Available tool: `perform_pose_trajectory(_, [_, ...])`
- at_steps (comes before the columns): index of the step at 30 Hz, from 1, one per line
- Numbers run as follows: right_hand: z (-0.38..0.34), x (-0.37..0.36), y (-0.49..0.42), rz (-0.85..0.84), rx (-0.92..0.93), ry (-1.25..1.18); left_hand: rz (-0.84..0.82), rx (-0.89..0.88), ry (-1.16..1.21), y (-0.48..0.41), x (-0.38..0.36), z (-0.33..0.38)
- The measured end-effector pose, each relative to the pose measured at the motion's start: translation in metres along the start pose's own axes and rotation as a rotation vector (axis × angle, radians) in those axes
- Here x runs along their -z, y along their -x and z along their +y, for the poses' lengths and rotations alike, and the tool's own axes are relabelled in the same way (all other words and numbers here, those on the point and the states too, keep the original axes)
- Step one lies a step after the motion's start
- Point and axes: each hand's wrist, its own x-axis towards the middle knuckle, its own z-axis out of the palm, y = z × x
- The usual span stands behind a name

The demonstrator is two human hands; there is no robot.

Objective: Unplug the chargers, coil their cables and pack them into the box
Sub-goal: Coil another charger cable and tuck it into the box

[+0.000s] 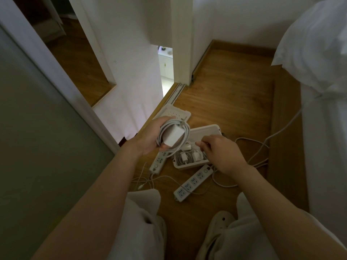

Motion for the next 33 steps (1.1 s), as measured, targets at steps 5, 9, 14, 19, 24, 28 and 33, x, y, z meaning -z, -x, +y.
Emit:
perform_pose_trajectory(5, [-0.006,0.004,-0.002,0.073,-0.104,0.010,-0.081,0.088,-0.501,0.000,0.011,-0.012])
perform_pose_trajectory(9, [-0.014,0.009,-0.001,0.146,-0.112,-0.019,-0.043,0.077,-0.747,-0.007,0.002,-0.017])
perform_pose_trajectory(14, [-0.022,0.012,0.002,0.207,-0.062,-0.111,0.151,-0.058,-0.887,-0.019,-0.010,-0.025])
perform_pose_trajectory(19, [-0.035,0.004,0.010,0.177,0.037,-0.235,0.392,-0.053,-0.750,-0.024,-0.011,-0.025])
perform_pose_trajectory(24, [-0.045,-0.001,0.012,0.098,0.175,-0.252,0.580,-0.001,-0.315,-0.029,-0.008,-0.018])
perform_pose_trajectory(28, [-0.053,-0.011,0.016,0.010,0.280,-0.243,0.555,0.118,0.250,-0.030,-0.013,-0.011])
perform_pose_trajectory(33, [-0.046,-0.021,0.013,-0.070,0.272,-0.200,0.399,0.143,0.804,-0.017,-0.011,0.001])
